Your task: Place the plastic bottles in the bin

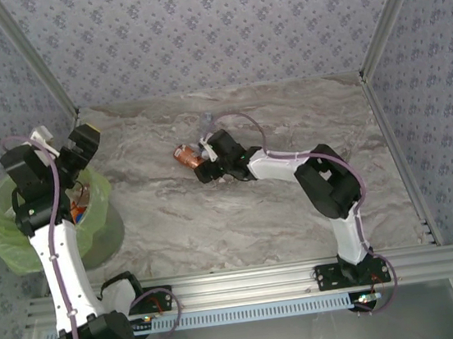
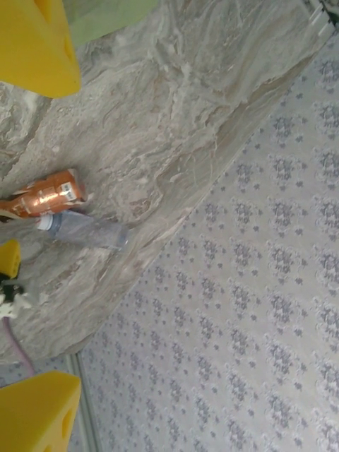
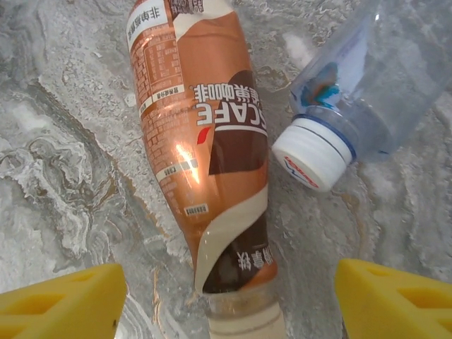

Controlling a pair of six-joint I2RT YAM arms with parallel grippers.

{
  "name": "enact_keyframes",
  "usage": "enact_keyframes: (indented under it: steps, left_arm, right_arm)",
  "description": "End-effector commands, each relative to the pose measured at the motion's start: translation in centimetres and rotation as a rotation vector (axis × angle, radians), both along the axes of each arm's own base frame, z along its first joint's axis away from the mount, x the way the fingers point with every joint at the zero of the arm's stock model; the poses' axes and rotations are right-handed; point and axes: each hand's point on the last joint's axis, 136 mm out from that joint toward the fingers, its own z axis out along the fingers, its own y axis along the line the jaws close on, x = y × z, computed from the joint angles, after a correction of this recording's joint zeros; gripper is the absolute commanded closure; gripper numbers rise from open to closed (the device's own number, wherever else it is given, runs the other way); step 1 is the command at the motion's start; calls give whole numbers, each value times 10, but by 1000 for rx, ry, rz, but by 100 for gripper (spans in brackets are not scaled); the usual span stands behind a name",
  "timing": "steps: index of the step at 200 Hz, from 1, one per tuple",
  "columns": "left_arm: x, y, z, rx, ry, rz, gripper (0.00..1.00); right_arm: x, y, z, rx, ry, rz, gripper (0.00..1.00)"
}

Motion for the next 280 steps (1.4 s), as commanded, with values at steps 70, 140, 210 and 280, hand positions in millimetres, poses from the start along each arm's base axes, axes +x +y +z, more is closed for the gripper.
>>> enact_keyframes:
  steps: [70,140,210,280]
  left_arm:
    - [-23,-26,30,42,-119,-116,1]
    - [-26,-42,37,7,-132,-153,1]
    - [-17,-97,38,74,-123,-292,1]
    - [6,-153,21,99,-59,-429,1]
  right_arm:
    - [-2,2,-59,-195,103,-63,29]
    - [-5,-5,-58,-280,-20,-147,70]
    - [-19,-26,-28,-170,-62,-206,100]
    - [-33,-48,15,-6,-110,-226,100]
